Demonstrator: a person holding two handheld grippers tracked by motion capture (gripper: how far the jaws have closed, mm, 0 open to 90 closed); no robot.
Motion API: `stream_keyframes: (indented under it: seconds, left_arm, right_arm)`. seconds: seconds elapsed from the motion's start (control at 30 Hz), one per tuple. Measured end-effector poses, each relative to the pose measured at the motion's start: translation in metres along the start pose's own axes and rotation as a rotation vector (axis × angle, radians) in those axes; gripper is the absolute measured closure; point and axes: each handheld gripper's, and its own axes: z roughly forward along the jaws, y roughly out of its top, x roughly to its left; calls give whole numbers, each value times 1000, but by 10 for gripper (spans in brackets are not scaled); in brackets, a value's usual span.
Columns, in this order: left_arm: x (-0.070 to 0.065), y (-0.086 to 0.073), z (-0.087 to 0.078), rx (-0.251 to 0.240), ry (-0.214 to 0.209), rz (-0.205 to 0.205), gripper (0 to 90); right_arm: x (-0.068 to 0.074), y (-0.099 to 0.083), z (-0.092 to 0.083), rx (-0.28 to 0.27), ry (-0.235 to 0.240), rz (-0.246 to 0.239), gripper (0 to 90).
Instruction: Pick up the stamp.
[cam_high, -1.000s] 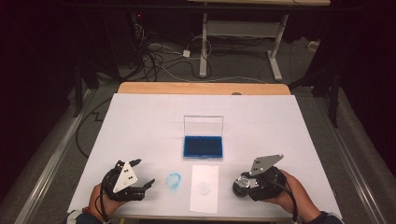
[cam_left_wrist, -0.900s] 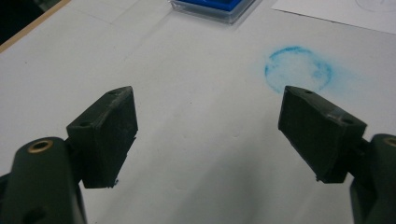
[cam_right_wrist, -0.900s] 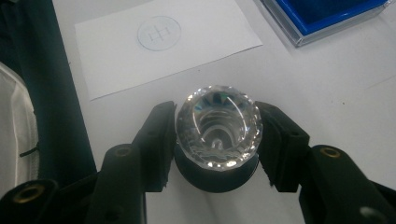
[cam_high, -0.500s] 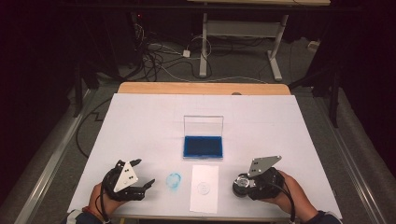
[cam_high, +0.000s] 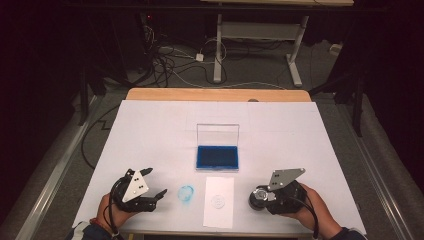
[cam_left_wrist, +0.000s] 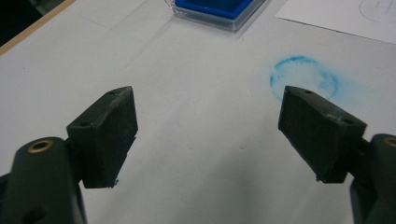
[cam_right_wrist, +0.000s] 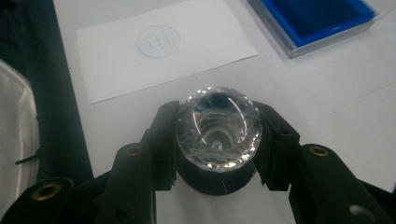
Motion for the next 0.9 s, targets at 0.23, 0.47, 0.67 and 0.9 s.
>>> stream_keyframes:
  seconds: [0.23,0.47,0.67,0.9]
  left_arm:
    - [-2,1,-3,-12,3,-1,189]
    - [-2,-1,-3,-6,-1,11,189]
    - [1,-3,-6,-20,2,-7,189]
    - [2,-5,-9,-28,6,-15,189]
  right_arm:
    - [3,-2,-5,-21,-19,-6,569]
    - [1,-1,-12,-46,-36,-4,570]
    - [-1,1,-11,-47,-31,-6,570]
    - [-3,2,-11,-50,-37,0,570]
